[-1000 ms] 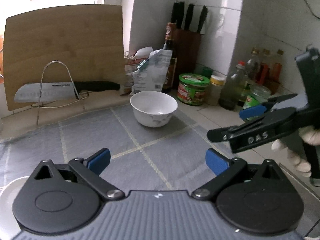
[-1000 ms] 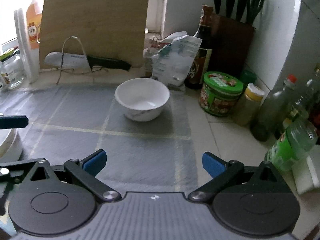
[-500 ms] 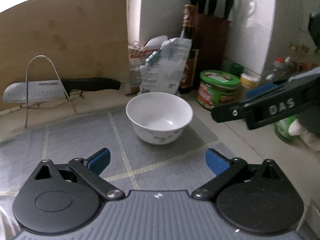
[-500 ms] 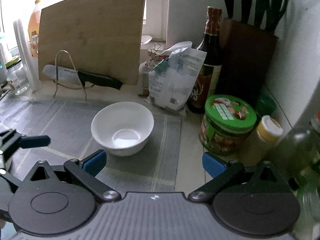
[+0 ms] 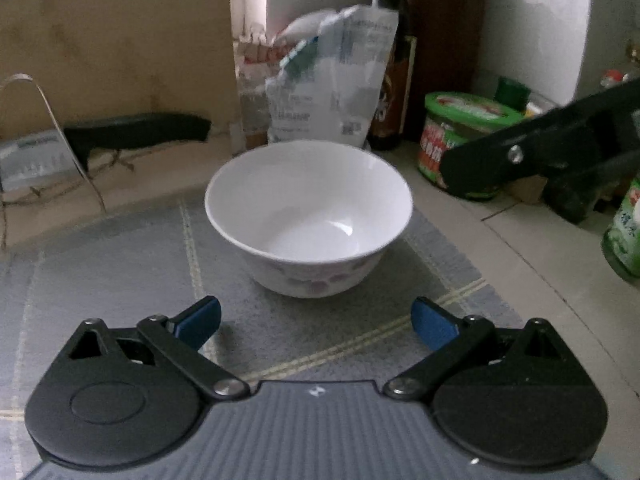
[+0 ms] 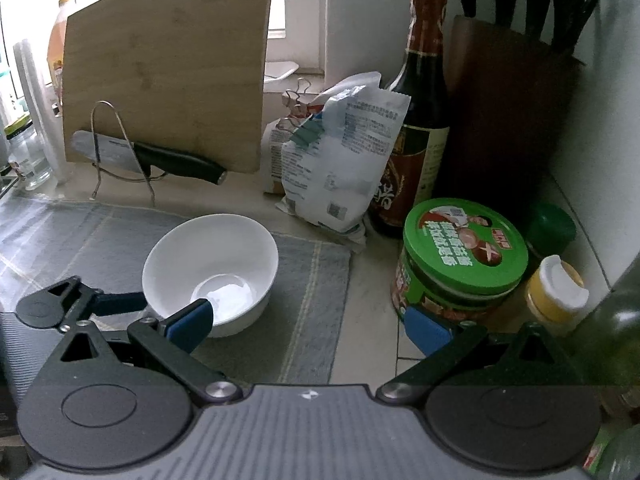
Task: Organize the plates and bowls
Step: 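Bring the open right tool around the rim of the floral bowl, then close the right tool on the rim of the floral bowl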
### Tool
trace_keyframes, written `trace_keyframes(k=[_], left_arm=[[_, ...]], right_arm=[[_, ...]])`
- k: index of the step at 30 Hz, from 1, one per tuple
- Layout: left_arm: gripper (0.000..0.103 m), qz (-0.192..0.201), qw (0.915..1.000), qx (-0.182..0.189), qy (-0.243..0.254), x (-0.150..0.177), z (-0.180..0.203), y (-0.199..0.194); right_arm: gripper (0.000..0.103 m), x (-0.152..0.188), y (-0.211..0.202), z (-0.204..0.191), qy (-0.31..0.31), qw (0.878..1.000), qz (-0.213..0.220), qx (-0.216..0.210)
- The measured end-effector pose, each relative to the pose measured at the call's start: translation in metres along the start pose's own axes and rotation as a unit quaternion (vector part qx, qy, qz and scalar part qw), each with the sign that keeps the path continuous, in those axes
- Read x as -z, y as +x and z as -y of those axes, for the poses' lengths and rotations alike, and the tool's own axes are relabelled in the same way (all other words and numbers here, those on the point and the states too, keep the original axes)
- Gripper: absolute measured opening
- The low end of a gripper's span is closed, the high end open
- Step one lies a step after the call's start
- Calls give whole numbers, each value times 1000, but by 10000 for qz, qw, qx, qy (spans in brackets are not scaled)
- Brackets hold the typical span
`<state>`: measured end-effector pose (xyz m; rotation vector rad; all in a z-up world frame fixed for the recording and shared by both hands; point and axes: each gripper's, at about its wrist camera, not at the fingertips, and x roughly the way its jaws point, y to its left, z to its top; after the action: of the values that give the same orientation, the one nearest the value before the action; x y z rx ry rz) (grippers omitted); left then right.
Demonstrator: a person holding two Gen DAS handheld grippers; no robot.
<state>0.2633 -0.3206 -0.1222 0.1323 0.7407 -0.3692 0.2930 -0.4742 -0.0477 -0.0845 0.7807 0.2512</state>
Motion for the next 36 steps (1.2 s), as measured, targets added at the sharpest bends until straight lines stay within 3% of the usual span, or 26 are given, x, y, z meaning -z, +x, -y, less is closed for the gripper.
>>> trace_keyframes(k=[4, 26, 31, 36], left_arm=[[103, -50, 9998, -48, 210, 1, 5, 7], [103, 250, 9995, -31, 176, 6, 3, 10], [102, 108, 9998, -58, 131, -1, 3, 12], [102, 651, 9971, -179, 362, -4, 10, -1]], right_arm=[[103, -2, 6, 1, 18, 10000, -33, -72], [103, -21, 31, -10, -229, 9976, -122, -639], [103, -29, 38, -17, -404, 9966, -124, -712], [103, -37, 47, -18, -402, 9948, -198, -918]])
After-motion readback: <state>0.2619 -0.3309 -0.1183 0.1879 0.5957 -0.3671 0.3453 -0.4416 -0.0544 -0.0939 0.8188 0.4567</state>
